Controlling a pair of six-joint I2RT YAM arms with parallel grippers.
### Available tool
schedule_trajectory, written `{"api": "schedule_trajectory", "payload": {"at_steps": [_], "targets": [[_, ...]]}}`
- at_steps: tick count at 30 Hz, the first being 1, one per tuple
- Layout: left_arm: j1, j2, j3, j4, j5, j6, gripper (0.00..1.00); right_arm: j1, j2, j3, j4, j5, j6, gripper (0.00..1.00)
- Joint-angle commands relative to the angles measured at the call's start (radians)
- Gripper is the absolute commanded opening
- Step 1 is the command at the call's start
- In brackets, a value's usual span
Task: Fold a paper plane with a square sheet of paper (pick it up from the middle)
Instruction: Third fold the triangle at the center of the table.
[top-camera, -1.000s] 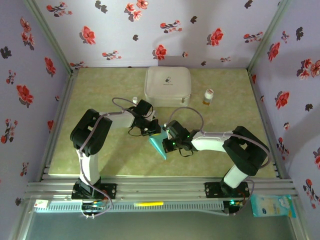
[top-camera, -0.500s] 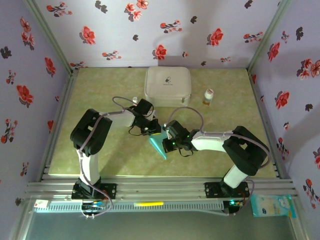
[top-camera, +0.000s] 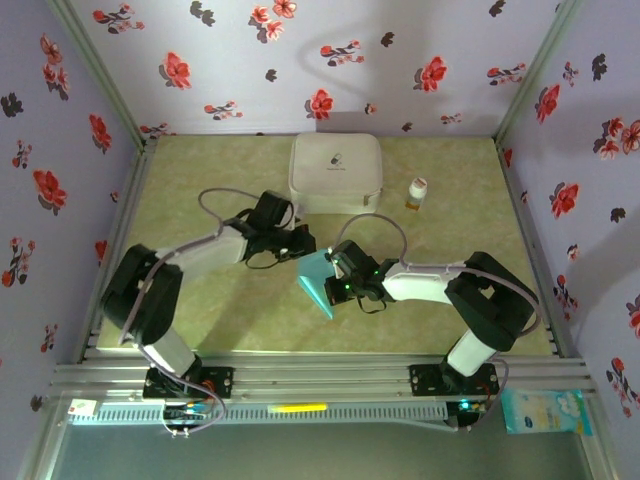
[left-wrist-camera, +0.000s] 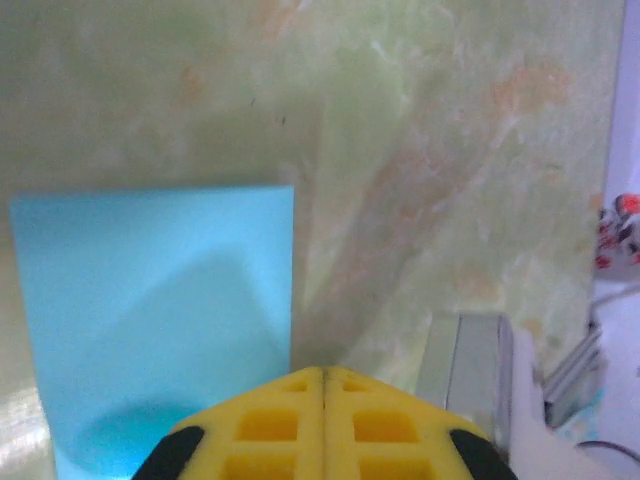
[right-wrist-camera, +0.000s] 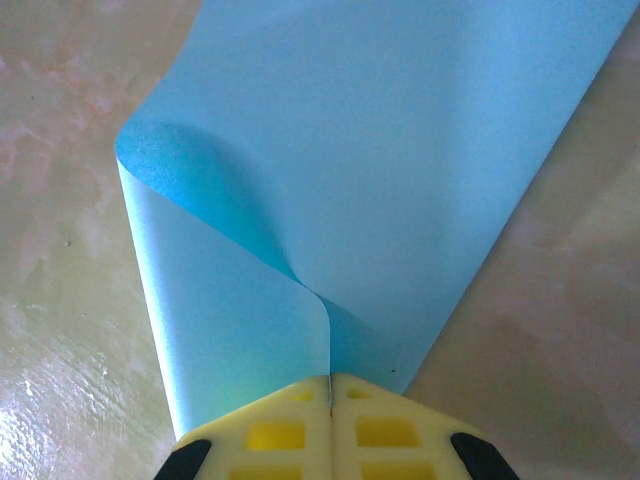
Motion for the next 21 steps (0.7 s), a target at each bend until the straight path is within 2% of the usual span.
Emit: {"api": "schedule_trajectory", "payload": {"at_steps": [1, 4, 6, 14, 21], "targets": [[-0.008, -0.086, -0.146, 0.172, -0.012, -0.163, 0.0, -0.007, 0.025, 0.011, -0.015, 0.012, 0.018, 0.0], [-0.018, -0.159, -0.304, 0.404, -0.021, -0.305, 0.0, -0.008, 0.028, 0.01, -0.013, 0.016, 0.022, 0.0], [-0.029, -0.182, -0.372, 0.502, -0.037, -0.372, 0.0, -0.007, 0.031, 0.011, -0.012, 0.017, 0.025, 0.0], [-0.087, -0.179, -0.44, 0.55, -0.093, -0.408, 0.0, -0.007, 0.042, 0.019, -0.02, 0.016, 0.026, 0.0], [-0.11, -0.118, -0.456, 0.6, -0.099, -0.423, 0.0, -0.007, 0.041, 0.023, -0.03, 0.021, 0.026, 0.0]]}}
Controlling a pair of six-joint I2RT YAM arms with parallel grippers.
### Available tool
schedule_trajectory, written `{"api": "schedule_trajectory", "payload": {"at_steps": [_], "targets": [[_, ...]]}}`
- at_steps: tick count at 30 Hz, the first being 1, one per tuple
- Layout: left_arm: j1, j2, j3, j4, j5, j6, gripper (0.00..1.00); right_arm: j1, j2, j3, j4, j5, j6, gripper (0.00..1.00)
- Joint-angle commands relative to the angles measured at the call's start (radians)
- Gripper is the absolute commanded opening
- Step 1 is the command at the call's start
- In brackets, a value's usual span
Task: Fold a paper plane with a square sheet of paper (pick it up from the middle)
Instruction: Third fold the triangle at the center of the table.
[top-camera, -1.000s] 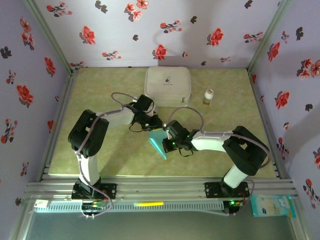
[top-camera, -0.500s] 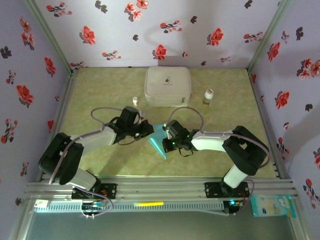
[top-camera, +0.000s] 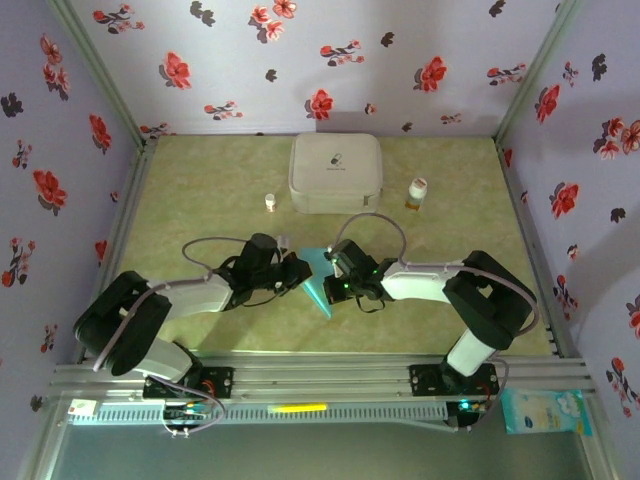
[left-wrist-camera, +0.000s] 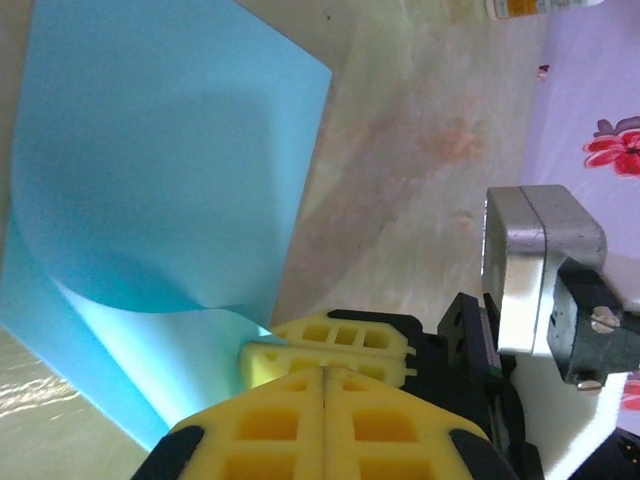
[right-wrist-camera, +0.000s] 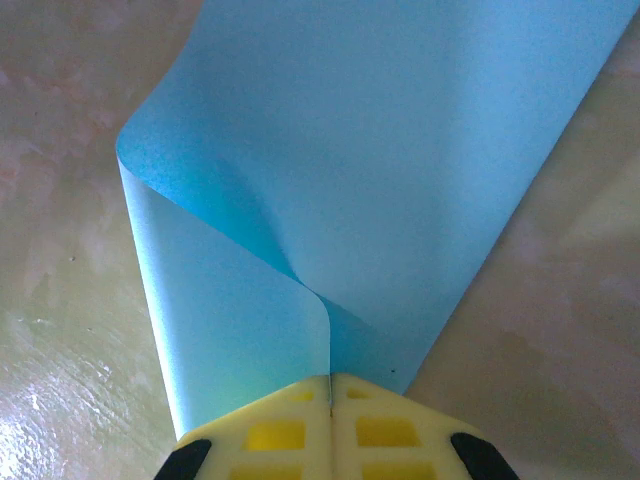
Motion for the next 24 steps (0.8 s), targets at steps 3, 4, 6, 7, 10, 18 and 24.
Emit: {"api": "schedule_trajectory", "payload": {"at_steps": [3, 4, 6, 7, 10, 18, 24], "targets": [[-0.018, 0.065, -0.012, 0.08, -0.015, -0.03, 0.0, -0.006, 0.03, 0.013, -0.039, 0.021, 0.01, 0.0], [-0.021, 0.073, -0.011, 0.082, -0.016, -0.03, 0.0, -0.006, 0.03, 0.011, -0.038, 0.021, 0.009, 0.0], [-0.026, 0.086, -0.002, 0.071, -0.016, -0.027, 0.0, -0.006, 0.028, 0.012, -0.041, 0.022, 0.008, 0.0], [-0.028, 0.094, -0.001, 0.067, -0.016, -0.025, 0.0, -0.006, 0.029, 0.011, -0.043, 0.022, 0.006, 0.0], [-0.032, 0.105, -0.001, 0.057, -0.016, -0.023, 0.0, -0.006, 0.028, 0.011, -0.048, 0.025, 0.005, 0.0], [-0.037, 0.126, 0.005, 0.031, -0.015, -0.007, 0.0, -0.006, 0.018, 0.009, -0.051, 0.031, 0.004, 0.0], [-0.036, 0.153, -0.003, 0.033, -0.019, -0.003, 0.0, -0.006, 0.018, 0.01, -0.052, 0.032, 0.008, 0.0]]}}
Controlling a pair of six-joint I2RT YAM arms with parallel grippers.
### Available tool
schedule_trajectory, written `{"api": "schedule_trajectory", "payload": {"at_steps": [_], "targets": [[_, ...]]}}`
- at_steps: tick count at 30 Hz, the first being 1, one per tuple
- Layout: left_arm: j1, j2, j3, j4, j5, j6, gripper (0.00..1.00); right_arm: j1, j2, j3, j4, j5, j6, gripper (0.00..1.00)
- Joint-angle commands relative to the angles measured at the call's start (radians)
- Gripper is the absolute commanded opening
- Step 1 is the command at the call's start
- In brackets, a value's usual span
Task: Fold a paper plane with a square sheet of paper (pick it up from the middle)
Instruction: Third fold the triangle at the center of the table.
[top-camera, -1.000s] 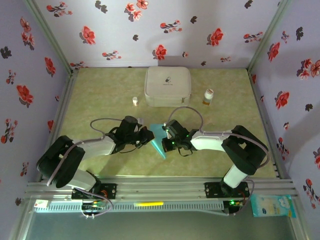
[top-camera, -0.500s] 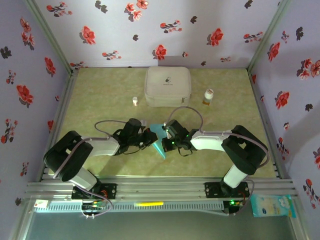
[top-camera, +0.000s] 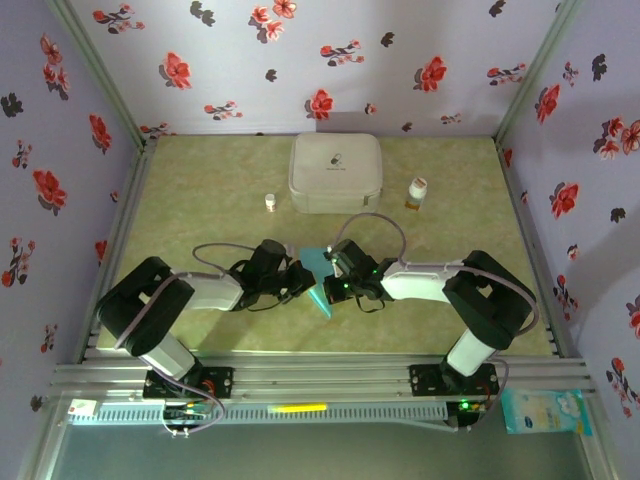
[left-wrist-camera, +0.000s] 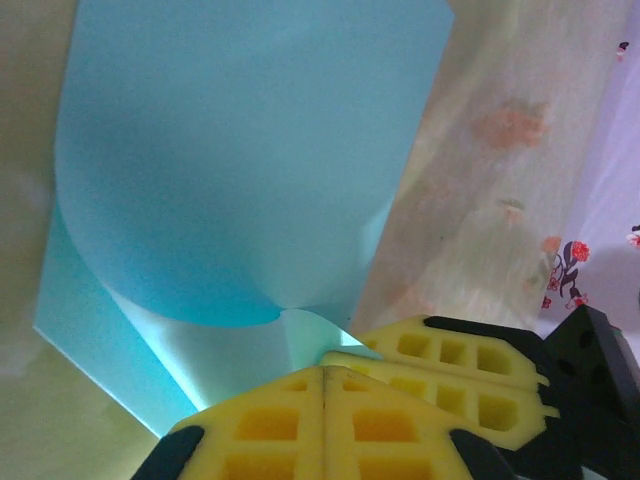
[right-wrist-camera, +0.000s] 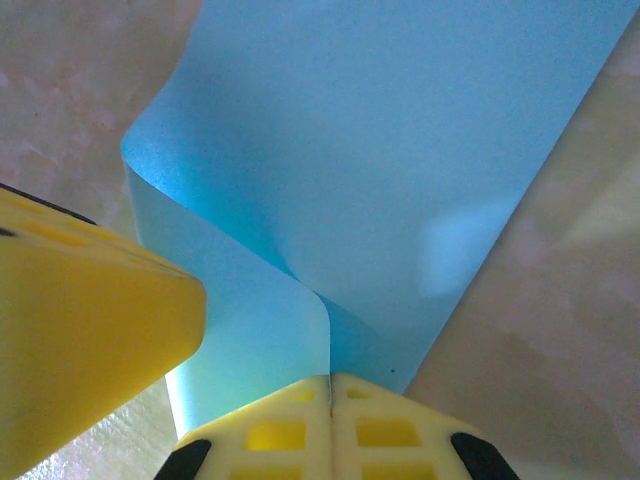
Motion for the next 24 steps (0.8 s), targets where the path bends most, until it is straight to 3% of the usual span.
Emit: {"api": "schedule_trajectory", "payload": {"at_steps": [1, 22, 24], "targets": [[-0.007, 0.024, -0.006, -0.001, -0.018, 0.014, 0.0, -0.006, 0.017, 0.01, -0.051, 0.031, 0.007, 0.0], [-0.007, 0.076, -0.041, -0.019, -0.052, 0.03, 0.0, -0.007, 0.017, 0.022, -0.063, 0.027, 0.009, 0.0], [-0.007, 0.074, -0.045, -0.021, -0.054, 0.03, 0.0, -0.006, 0.009, 0.032, -0.067, 0.026, 0.015, 0.04]]}}
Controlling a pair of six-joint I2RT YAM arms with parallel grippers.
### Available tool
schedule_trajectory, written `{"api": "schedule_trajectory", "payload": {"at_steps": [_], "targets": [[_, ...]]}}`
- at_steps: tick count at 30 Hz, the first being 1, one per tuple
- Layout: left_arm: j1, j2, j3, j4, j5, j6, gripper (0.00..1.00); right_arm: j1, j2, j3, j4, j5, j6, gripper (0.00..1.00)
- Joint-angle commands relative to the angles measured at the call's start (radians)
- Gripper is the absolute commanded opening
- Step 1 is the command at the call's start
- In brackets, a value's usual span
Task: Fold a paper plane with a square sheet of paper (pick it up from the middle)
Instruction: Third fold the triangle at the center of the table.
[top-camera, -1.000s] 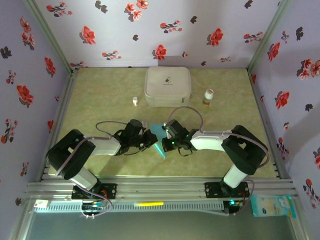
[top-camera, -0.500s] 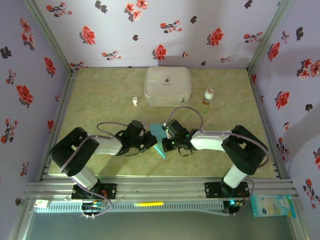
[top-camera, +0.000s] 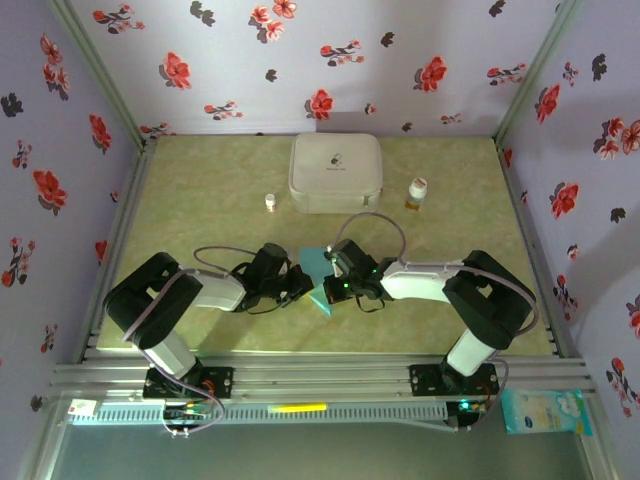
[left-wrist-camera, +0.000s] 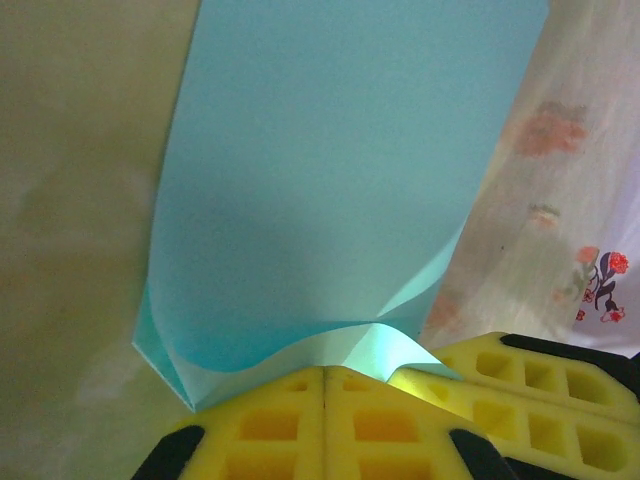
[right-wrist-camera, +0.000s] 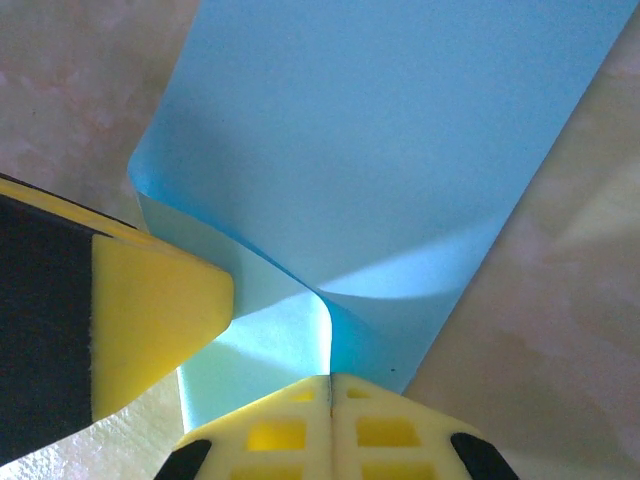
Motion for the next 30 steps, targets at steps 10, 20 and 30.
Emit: {"api": "schedule_trajectory", "payload": {"at_steps": [10, 20, 30], "targets": [[-0.006, 0.019, -0.031, -0.035, -0.035, 0.029, 0.0, -0.015, -0.156, 0.039, -0.149, 0.073, 0.088, 0.36], [-0.006, 0.009, -0.025, -0.044, -0.037, 0.034, 0.0, 0.033, -0.12, -0.01, 0.04, -0.26, 0.272, 0.05], [-0.006, 0.01, -0.025, -0.043, -0.034, 0.035, 0.0, 0.057, -0.007, 0.069, -0.056, -0.199, 0.245, 0.01]]}}
